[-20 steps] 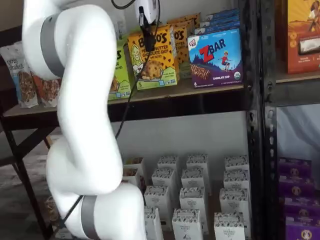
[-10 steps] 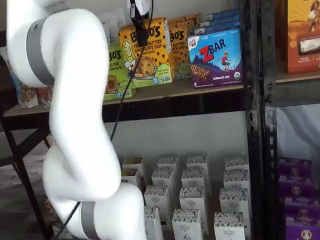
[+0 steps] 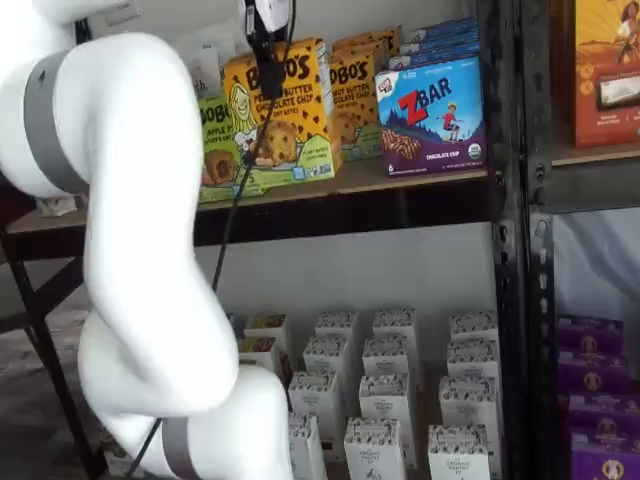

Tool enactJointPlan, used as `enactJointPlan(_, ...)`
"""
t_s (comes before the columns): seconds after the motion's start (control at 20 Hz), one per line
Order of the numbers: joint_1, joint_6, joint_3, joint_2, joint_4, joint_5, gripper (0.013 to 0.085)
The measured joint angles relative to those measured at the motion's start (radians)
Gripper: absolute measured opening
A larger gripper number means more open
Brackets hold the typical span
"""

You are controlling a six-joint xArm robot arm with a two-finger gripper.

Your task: Pick up the orange box on the top shelf, the fifth box from the left

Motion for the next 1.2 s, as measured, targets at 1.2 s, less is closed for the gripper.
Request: enactJointPlan(1.2, -0.091, -0.072, 0.322, -0.321, 0.044, 0.021, 0.037)
